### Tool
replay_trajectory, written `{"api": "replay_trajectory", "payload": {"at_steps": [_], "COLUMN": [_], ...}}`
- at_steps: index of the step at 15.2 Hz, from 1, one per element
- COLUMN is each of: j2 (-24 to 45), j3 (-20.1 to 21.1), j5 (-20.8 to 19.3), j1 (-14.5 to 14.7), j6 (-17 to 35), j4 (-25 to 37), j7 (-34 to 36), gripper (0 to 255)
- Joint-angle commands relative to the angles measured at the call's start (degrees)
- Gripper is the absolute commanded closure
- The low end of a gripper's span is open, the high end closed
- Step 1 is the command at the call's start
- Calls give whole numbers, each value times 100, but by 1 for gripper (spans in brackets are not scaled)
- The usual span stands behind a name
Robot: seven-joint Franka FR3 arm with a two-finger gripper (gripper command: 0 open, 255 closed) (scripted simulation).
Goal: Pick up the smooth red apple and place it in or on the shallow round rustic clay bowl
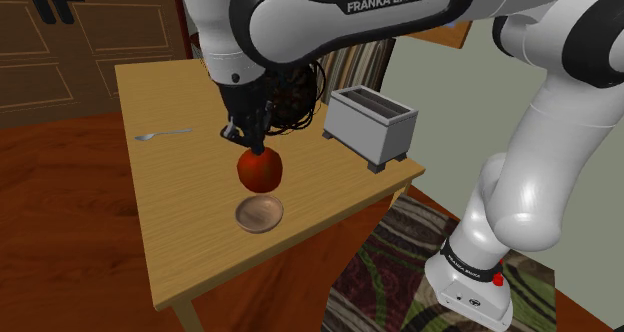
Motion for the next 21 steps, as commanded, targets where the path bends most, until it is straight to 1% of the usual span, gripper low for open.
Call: {"api": "replay_trajectory", "payload": {"at_steps": [1, 14, 21], "j2": [-7, 153, 153], "j3": [-3, -16, -16], "j5": [-2, -114, -114], "j1": [-4, -10, -10], "j6": [166, 1156, 1156], "j4": [-170, -1035, -1035], "j7": [24, 229, 229], "gripper": [255, 255, 255]}}
